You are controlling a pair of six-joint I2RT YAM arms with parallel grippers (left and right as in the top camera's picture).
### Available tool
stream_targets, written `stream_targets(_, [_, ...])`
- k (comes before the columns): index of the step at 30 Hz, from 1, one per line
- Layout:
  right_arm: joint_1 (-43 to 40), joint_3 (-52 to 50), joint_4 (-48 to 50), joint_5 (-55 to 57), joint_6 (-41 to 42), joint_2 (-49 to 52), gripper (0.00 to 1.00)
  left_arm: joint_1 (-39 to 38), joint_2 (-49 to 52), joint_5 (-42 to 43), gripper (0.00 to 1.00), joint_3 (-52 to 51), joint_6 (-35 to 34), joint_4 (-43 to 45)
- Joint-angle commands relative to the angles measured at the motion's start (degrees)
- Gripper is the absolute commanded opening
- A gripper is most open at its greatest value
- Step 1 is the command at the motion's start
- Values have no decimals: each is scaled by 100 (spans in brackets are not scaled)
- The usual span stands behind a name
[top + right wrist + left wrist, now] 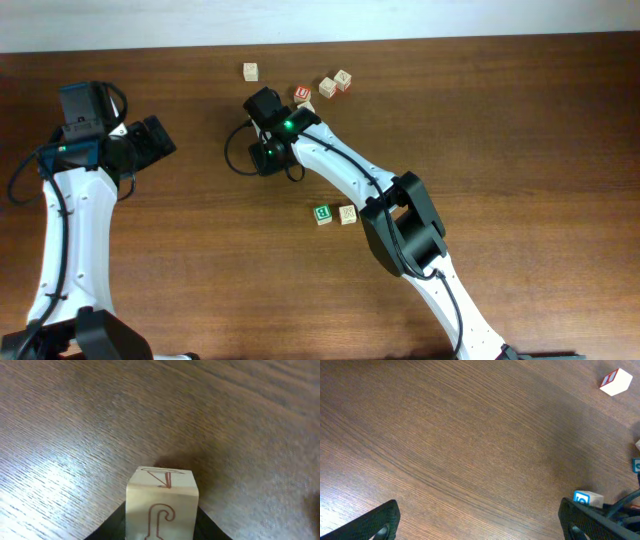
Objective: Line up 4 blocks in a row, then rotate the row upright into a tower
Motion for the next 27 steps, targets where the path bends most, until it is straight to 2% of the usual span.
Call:
stream_targets(1, [46, -26, -476, -55, 702, -136, 33, 7, 33, 68, 99, 111, -55, -13])
stream_targets(3, [46, -15, -942, -79, 1049, -153, 32, 7, 33, 83, 99, 109, -55, -17])
stream_targets(9, [52, -15, -2264, -476, 1169, -153, 29, 7, 33, 105, 99, 111, -57, -28])
stream_targets(14, [273, -17, -3412, -518, 1165, -153, 30, 7, 33, 302, 99, 111, -55, -28])
stream_targets(17, [385, -17, -3703, -498, 1093, -153, 42, -24, 33, 365, 99, 111, -55, -66])
stream_targets(18, [398, -17, -3768, -501, 1080, -153, 50, -48, 33, 365, 99, 111, -55, -70])
stream_targets(21, [332, 39, -3963, -531, 1038, -155, 52, -144, 33, 361, 99, 111, -52, -66])
stream_targets(23, [278, 334, -4197, -542, 887, -155, 52, -149, 33, 361, 99, 111, -52, -63])
stream_targets(27, [157, 2033, -4878, -568, 518, -201, 51, -212, 2, 365, 99, 120, -48, -48])
